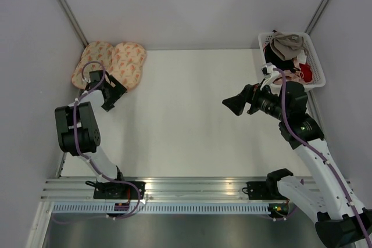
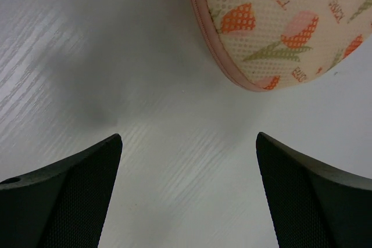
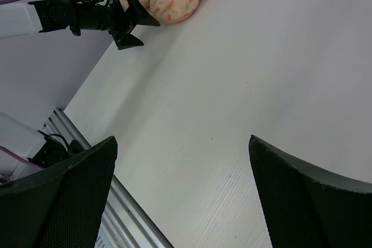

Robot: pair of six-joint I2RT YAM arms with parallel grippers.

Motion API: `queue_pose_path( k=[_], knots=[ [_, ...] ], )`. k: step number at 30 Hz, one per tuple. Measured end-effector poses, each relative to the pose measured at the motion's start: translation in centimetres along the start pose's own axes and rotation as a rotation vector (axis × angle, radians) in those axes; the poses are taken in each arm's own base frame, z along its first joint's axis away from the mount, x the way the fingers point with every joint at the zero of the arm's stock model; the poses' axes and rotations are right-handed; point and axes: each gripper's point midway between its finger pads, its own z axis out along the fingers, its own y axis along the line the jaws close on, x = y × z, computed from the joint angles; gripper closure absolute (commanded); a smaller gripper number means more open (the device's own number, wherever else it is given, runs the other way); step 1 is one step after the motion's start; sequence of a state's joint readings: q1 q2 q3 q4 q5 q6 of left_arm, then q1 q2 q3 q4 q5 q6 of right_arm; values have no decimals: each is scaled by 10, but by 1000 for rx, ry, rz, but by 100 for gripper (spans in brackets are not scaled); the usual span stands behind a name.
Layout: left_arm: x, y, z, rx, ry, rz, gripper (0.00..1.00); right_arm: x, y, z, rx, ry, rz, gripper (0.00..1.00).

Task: Unzip the laundry bag and remove the bra

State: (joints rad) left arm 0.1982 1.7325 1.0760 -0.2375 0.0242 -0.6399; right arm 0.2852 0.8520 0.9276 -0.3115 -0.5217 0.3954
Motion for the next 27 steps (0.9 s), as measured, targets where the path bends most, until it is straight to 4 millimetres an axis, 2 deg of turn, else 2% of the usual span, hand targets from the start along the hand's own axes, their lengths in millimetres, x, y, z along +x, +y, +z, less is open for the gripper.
queue_pose_path(
  k=[4,14,16,17,18,19,20,21,23,24,26,27],
  knots=[
    [11,1,20,28,21,-13,0,2,-3,2,9,10,5,2],
    [-14,-37,45,216,-74,-50,0,10,-10,7,24,41,23,2],
    [-16,-45,49,254,-76,-71,5,11,-10,7,26,44,24,2],
    [-19,-50,52,277,-76,-85,10,11,-11,7,27,46,24,2],
    [-20,-55,55,298,-71,-98,25,12,-11,7,28,47,24,2],
    [-20,-61,60,323,-61,-110,44,12,-11,6,31,49,24,2],
    [-20,-63,62,331,-53,-125,44,13,-12,6,34,51,24,2],
    [-15,-64,65,344,-30,-133,58,13,-13,6,38,52,24,2],
    [-6,-67,69,369,14,-160,70,15,-14,6,46,56,23,2],
    [-1,-69,70,386,41,-172,83,16,-15,6,48,57,22,3],
    [7,-76,69,428,96,-196,96,17,-16,6,49,61,23,5],
    [9,-80,67,452,120,-205,98,18,-16,6,49,63,24,7]
  ],
)
